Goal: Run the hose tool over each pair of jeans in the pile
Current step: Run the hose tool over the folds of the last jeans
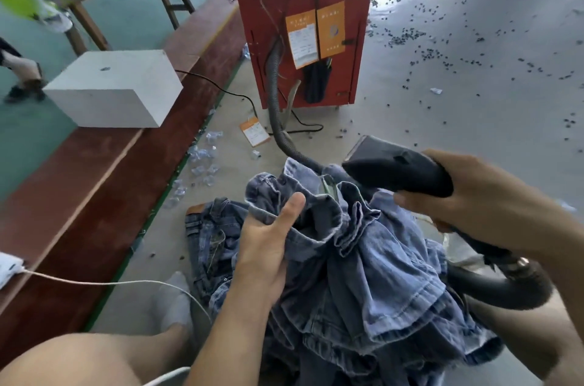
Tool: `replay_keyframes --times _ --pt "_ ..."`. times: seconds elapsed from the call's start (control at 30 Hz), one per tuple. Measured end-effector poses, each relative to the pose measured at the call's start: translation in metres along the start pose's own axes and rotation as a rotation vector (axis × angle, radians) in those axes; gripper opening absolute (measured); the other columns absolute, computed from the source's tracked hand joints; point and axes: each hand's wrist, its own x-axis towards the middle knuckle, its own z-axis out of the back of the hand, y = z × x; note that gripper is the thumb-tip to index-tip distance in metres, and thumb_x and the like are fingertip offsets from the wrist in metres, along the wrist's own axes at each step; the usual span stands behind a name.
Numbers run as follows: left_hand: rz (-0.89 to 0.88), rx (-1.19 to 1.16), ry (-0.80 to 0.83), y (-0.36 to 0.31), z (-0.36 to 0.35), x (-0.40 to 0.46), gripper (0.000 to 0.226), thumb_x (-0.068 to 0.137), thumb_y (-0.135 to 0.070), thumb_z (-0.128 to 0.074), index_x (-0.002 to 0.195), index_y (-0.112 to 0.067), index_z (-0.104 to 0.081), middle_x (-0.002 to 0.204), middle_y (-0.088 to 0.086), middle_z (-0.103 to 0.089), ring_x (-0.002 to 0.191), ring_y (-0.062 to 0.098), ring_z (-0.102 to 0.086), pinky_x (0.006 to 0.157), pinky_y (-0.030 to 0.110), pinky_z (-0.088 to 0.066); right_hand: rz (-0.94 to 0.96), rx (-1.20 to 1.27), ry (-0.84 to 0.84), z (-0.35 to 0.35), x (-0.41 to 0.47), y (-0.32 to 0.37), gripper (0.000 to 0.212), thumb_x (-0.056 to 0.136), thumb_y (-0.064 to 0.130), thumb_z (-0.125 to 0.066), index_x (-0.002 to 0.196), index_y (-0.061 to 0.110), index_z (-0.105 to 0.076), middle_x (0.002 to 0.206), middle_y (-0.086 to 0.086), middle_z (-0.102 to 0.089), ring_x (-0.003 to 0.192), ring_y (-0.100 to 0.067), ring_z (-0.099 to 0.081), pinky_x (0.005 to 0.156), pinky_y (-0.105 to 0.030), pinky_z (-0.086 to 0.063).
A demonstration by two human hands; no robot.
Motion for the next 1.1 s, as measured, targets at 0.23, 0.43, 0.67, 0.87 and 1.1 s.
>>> replay_keyframes --times 0.23,0.43,0.67,0.87,1.1 --pt "0.089 -0.149 0.144 0.005 -0.006 -0.007 0.085 0.086 -0.077 -0.057 0.141 -0.013 -0.061 0.139 0.019 -0.063 0.131 0.036 -0.06 0.113 0.052 -0.042 0.091 -0.23 0.198 -0.041 -0.002 0.01 0.018 0.087 0.046 -0.073 0.094 0.036 -0.059 0.086 0.024 -0.063 0.074 -0.001 -0.06 0.063 -0.017 -0.047" --pt "0.059 -0.098 0.391 0.017 0.005 -0.018 0.08 0.087 -0.061 -0.068 0.145 -0.008 -0.056 0.146 0.02 -0.057 0.137 0.035 -0.054 0.11 0.046 -0.048 0.136 -0.139 -0.029 -0.069 0.012 0.027 0.02 0.088 0.046 -0.071 0.101 0.036 -0.059 0.084 0.017 -0.062 0.075 0.001 -0.059 0.066 -0.025 -0.049" --pt "0.236 -0.37 0.209 0.015 0.009 -0.011 0.032 0.088 -0.012 -0.06 0.113 -0.002 -0.077 0.13 0.022 -0.068 0.121 0.038 -0.066 0.1 0.048 -0.056 0.062 -0.034 -0.171 -0.024 0.018 0.014 0.018 0.084 0.043 -0.075 0.095 0.036 -0.063 0.07 0.018 -0.066 0.056 -0.003 -0.061 0.05 -0.021 -0.044" --pt "0.339 -0.454 0.221 0.011 0.002 -0.012 0.031 0.075 -0.012 -0.052 0.088 0.01 -0.07 0.097 0.024 -0.069 0.096 0.039 -0.069 0.106 0.048 -0.051 0.064 -0.217 0.127 -0.025 -0.002 0.007 0.018 0.084 0.045 -0.073 0.093 0.049 -0.058 0.082 0.024 -0.067 0.072 0.001 -0.063 0.062 -0.014 -0.048" --pt "0.216 -0.344 0.168 0.015 0.013 -0.004 0.058 0.063 0.012 -0.047 0.12 0.021 -0.055 0.117 0.034 -0.061 0.103 0.051 -0.067 0.084 0.052 -0.06 0.123 -0.175 0.021 -0.049 0.014 0.024 0.017 0.088 0.04 -0.074 0.096 0.042 -0.059 0.082 0.026 -0.065 0.074 0.002 -0.06 0.061 -0.025 -0.043"
